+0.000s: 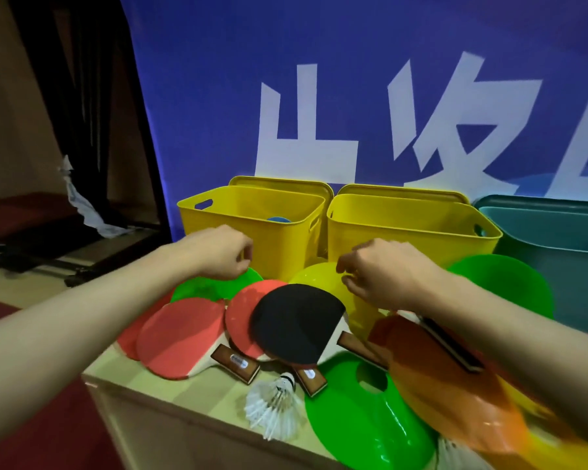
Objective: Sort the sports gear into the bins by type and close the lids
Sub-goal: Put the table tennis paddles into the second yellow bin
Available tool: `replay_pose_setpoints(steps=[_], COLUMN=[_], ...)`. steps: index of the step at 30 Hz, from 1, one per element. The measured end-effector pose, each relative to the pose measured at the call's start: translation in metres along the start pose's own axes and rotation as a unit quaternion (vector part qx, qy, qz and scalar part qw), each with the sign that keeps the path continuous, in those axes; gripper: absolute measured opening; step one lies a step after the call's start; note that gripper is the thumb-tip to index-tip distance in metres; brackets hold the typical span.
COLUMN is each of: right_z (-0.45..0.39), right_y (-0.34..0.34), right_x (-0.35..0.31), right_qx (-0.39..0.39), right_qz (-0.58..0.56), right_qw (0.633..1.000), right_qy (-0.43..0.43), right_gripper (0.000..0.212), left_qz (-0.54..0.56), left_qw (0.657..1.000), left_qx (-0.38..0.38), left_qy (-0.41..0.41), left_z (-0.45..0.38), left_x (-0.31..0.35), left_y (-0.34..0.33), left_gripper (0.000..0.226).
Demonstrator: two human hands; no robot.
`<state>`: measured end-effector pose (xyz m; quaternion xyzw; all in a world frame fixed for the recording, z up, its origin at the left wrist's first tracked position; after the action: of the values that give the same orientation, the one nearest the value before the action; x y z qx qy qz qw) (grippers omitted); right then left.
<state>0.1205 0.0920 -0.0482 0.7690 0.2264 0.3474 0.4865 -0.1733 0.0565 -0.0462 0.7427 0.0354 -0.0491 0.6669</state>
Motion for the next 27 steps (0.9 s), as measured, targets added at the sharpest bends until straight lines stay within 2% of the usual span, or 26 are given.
replay_pose_setpoints(steps=[5,8,11,14,16,19,24,27], right_z=[0.044,0.063,0.069,0.071,0.071,0.069,0.066,0.061], right_y=[-0.001,-0.012,-0.023,-0.027,-0.031,-0.037,-0.034,-0.014], right_x=[-0.028,-0.048,-0.060,-0.061,-0.059,-0.056,-0.044,-0.042], right_qx=[0.021,-0.010,-0.058,-0.136,-0.151,-0.142,-0.097,-0.057], right_qz=[0.027,0.053,0.092,0.122,0.125,0.100,0.013,-0.015], right_qw=[0.998,0.997,0.994,0.983,0.980,0.985,0.995,0.998], right_qy=[0.058,0.061,0.022,-0.016,-0.016,-0.008,-0.014,-0.007], right_gripper=[0.032,0.030,0.029,0.052,0.065,0.058,0.073,0.070], left_qz=[-0.019,-0.022,-0.021,-0.031,-0.035,-0.038,-0.035,-0.029], left_qw=[0.998,0.997,0.996,0.994,0.994,0.994,0.995,0.995], left_qx=[-0.062,-0.076,-0.088,-0.102,-0.105,-0.104,-0.096,-0.092], left_qy=[0.009,0.015,0.020,0.013,0.004,-0.002,-0.006,0.002], left_z=[0.022,0.032,0.039,0.043,0.045,0.047,0.045,0.042], left_x=[0.020,0.029,0.036,0.044,0.047,0.051,0.050,0.046], left_y=[-0.011,-0.014,-0.013,-0.013,-0.013,-0.011,-0.002,0.002], left_gripper=[0.028,0.033,0.034,0.035,0.034,0.033,0.035,0.037])
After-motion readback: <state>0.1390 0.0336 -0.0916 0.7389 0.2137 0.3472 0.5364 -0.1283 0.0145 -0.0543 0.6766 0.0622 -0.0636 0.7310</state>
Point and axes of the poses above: each hand's wrist, its own z-axis away from the middle knuckle, its own y-axis out of the back of the hand, x = y × z, the point moved 1 cm from there along -z, towards the middle knuckle, and after that the axes turned 4 degrees about z, right-handed, at the moved point
